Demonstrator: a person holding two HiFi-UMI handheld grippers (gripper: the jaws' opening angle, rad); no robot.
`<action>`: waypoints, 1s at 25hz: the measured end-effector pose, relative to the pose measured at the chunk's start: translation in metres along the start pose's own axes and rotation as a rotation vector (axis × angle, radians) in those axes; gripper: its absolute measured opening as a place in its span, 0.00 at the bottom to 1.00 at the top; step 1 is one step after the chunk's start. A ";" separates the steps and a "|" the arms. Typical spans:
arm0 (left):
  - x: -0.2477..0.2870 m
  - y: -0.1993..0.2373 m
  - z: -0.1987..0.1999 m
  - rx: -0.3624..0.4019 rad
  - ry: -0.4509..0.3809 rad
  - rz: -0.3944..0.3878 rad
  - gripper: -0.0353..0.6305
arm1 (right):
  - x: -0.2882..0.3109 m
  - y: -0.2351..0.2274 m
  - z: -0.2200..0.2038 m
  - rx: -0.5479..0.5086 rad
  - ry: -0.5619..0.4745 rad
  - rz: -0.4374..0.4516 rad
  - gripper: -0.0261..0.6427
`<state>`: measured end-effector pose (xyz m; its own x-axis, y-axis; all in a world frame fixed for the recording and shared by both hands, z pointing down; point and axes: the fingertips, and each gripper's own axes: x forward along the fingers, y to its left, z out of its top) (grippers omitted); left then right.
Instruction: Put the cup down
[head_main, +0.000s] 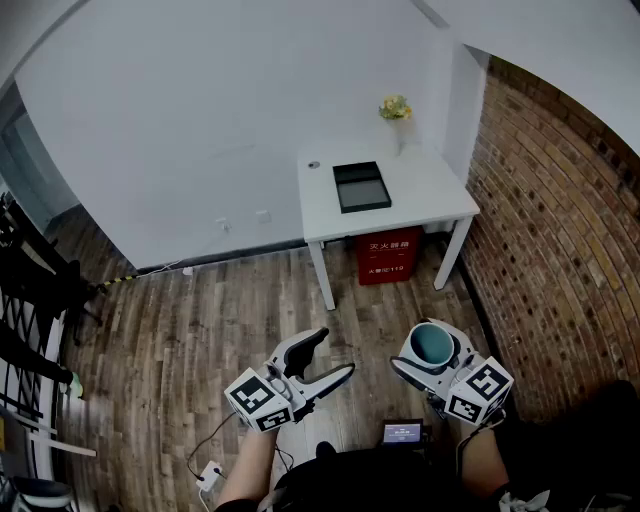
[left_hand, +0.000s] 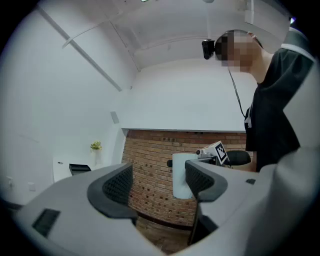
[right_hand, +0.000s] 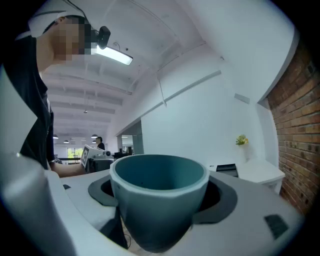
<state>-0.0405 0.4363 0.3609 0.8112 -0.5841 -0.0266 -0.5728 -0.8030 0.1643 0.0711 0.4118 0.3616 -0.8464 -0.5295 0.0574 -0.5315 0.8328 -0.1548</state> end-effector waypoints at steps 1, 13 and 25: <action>0.002 0.001 0.002 0.006 -0.004 -0.002 0.56 | 0.002 -0.002 0.003 -0.012 -0.003 -0.001 0.64; 0.023 0.007 0.016 0.073 0.012 -0.012 0.56 | 0.006 -0.023 0.020 -0.080 -0.013 -0.013 0.64; 0.057 0.007 0.017 0.055 -0.015 -0.003 0.51 | -0.006 -0.049 0.020 -0.048 -0.020 -0.008 0.64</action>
<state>0.0002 0.3953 0.3438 0.8113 -0.5832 -0.0419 -0.5764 -0.8097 0.1100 0.1025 0.3712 0.3486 -0.8415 -0.5389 0.0388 -0.5397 0.8350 -0.1070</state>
